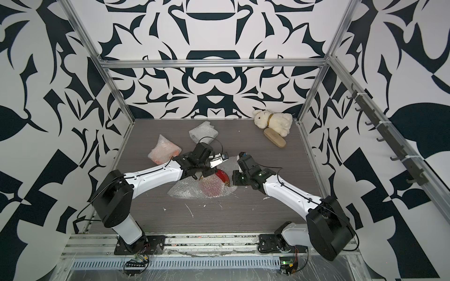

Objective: Unpack dinner plates from bubble wrap
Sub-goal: Unwrap the bubble wrap at the center of the board.

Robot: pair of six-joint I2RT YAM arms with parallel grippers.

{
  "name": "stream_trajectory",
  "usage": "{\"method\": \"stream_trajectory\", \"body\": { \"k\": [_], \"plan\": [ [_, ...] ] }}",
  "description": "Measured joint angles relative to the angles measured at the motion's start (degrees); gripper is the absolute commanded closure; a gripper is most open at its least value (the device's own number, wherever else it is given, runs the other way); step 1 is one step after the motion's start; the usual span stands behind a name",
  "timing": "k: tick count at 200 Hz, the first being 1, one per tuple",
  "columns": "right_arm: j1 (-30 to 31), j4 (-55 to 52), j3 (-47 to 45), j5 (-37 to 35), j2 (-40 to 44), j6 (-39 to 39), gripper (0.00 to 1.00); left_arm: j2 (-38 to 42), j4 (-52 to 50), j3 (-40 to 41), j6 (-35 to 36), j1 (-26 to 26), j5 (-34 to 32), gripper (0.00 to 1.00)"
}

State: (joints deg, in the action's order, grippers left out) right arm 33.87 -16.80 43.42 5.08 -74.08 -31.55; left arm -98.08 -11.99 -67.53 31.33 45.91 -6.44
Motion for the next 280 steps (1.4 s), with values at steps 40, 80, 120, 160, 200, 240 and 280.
{"method": "stream_trajectory", "body": {
  "k": [40,80,120,160,200,240,280],
  "plan": [
    [0.0,0.0,0.0,0.2,-0.1,0.0,0.67,-2.0,-0.8,-1.8,0.4,-1.7,0.1,1.00],
    [0.0,0.8,0.0,0.3,-1.9,0.0,0.67,-3.8,-1.2,-3.7,1.5,-3.0,0.1,1.00],
    [0.0,1.8,0.0,0.7,-3.8,-0.4,0.68,-4.7,-1.8,-5.7,3.1,-3.9,0.3,1.00],
    [0.0,2.2,0.0,0.7,-5.3,-1.0,0.68,-8.0,-2.5,-8.7,4.5,-5.1,1.1,1.00],
    [0.0,2.4,0.0,0.7,-6.4,-1.3,0.68,-11.3,-3.5,-11.7,5.2,-6.7,1.9,1.00],
    [0.0,2.6,0.0,0.7,-6.7,-1.3,0.68,-13.2,-3.6,-13.7,5.4,-8.2,2.7,1.00],
    [0.0,2.9,0.0,0.8,-6.6,-1.1,0.68,-14.3,-3.6,-14.1,5.8,-9.4,3.5,1.00]
  ]
}}
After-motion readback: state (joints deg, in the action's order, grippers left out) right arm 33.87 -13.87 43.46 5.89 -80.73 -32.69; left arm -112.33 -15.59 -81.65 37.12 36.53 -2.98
